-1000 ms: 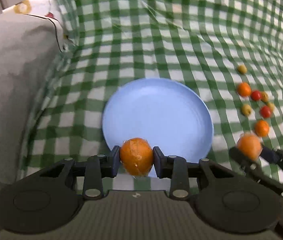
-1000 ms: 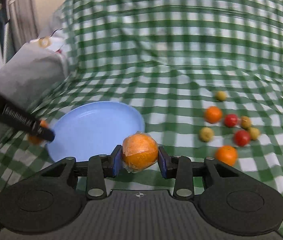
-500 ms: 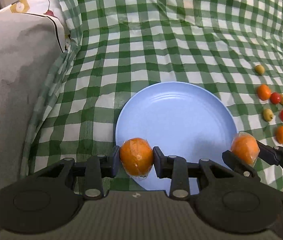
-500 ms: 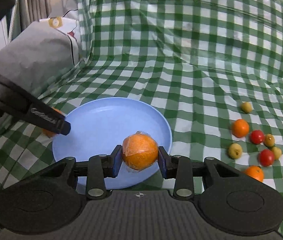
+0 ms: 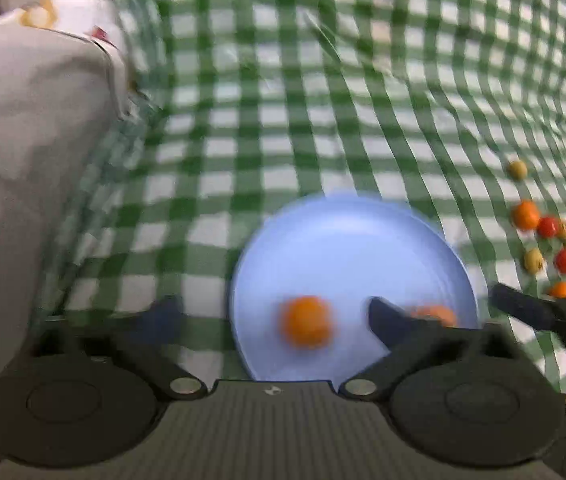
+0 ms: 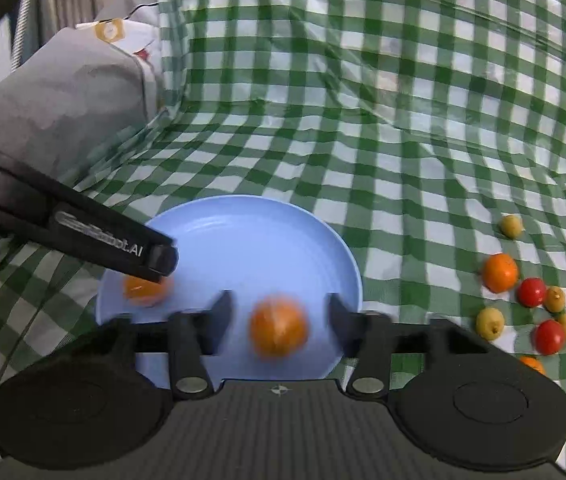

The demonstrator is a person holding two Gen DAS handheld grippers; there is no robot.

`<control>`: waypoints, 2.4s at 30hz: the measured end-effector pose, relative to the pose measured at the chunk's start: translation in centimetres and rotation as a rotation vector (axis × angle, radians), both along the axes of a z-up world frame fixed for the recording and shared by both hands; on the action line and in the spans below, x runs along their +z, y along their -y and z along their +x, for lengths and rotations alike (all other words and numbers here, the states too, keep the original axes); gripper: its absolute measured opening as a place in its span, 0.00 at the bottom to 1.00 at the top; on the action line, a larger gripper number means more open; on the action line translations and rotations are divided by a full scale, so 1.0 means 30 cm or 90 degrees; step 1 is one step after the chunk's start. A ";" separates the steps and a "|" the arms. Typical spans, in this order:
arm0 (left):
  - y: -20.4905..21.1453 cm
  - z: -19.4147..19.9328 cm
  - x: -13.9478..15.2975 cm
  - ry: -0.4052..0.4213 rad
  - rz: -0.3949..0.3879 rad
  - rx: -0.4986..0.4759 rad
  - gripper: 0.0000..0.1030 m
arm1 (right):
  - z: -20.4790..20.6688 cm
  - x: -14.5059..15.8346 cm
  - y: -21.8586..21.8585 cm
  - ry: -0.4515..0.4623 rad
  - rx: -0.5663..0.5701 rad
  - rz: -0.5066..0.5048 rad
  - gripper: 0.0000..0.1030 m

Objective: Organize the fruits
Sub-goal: 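Lift the right tool back away from the plate, then grasp a yellow fruit with the left tool while the right tool grasps a red tomato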

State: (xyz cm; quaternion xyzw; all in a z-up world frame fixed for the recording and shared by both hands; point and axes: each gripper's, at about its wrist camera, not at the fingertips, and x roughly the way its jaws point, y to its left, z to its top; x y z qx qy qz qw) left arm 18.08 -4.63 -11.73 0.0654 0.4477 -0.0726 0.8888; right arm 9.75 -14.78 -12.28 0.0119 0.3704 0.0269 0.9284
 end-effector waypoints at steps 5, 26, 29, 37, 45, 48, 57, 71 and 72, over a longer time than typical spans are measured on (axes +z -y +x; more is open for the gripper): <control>-0.029 -0.094 0.056 -0.002 0.040 -0.002 0.99 | -0.069 0.063 0.020 -0.002 -0.013 -0.002 0.83; -0.223 -0.633 0.437 0.053 0.012 0.097 1.00 | -0.579 0.474 -0.031 0.067 -0.051 0.060 0.99; -0.233 -0.683 0.486 0.077 0.019 0.107 1.00 | -0.601 0.511 -0.040 0.085 -0.065 0.059 0.99; -0.199 -0.778 0.501 0.079 0.017 0.097 1.00 | -0.702 0.525 -0.024 0.110 -0.083 0.083 0.99; -0.157 -0.767 0.483 0.072 0.026 0.075 1.00 | -0.727 0.497 -0.013 0.107 -0.093 0.086 0.99; -0.154 -0.747 0.471 0.065 0.032 0.078 1.00 | -0.709 0.487 -0.005 0.106 -0.093 0.087 0.99; -0.144 -0.666 0.426 0.034 0.047 0.088 1.00 | -0.652 0.433 0.017 0.096 -0.087 0.090 0.99; 0.109 -0.442 0.289 -0.018 0.064 0.019 1.00 | -0.527 0.205 0.283 0.069 -0.218 0.051 0.99; 0.135 -0.425 0.275 -0.018 0.068 0.013 1.00 | -0.513 0.180 0.310 0.063 -0.232 0.046 0.99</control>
